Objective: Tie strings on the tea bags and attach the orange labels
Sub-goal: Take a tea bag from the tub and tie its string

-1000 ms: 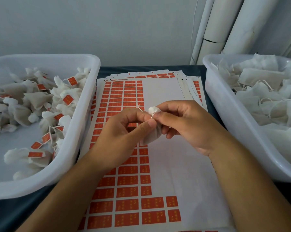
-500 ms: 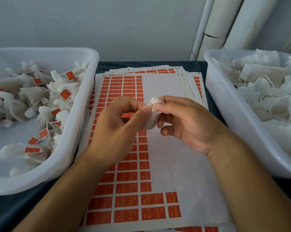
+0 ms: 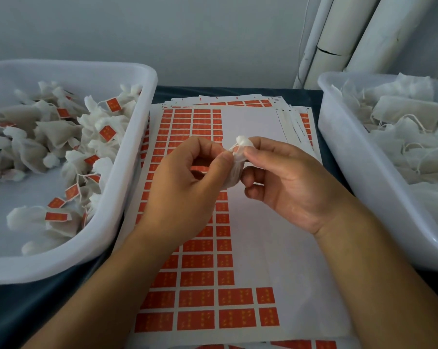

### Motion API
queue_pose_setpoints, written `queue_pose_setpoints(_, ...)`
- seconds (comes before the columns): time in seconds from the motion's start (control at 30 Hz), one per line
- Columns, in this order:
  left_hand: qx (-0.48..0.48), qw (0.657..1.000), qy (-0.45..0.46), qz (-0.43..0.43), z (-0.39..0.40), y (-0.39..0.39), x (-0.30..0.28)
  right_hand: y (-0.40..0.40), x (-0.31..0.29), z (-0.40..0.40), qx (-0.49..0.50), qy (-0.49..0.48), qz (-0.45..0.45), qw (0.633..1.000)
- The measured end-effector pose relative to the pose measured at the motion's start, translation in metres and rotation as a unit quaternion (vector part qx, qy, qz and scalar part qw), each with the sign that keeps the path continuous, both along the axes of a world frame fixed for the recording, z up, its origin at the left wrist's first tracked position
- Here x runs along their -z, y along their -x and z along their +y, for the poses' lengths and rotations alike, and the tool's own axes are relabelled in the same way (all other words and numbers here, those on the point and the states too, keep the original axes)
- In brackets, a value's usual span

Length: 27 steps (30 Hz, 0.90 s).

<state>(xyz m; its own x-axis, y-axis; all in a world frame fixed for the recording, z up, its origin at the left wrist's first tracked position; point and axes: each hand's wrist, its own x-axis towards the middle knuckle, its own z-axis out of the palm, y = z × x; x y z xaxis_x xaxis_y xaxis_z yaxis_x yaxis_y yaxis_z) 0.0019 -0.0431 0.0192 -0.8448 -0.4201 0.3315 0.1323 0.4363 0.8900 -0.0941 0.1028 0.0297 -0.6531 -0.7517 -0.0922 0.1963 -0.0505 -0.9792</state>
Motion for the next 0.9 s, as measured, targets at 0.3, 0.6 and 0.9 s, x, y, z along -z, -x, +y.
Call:
queue_pose_setpoints(0.3, -0.027, 0.998, 0.045, 0.023, 0.002, 0.001, 0.001, -0.007, 0.0, -0.003, -0.019, 0.029, -0.067, 0.997)
queue_pose_setpoints(0.6, -0.095, 0.975, 0.187, 0.074, -0.001, 0.0, 0.002, -0.006, 0.002, -0.008, 0.007, 0.016, -0.086, 0.996)
queue_pose_setpoints(0.9, -0.111, 0.919, 0.352, 0.137, -0.015, 0.005, 0.011, -0.005, 0.003, -0.009, 0.035, 0.002, -0.097, 0.995)
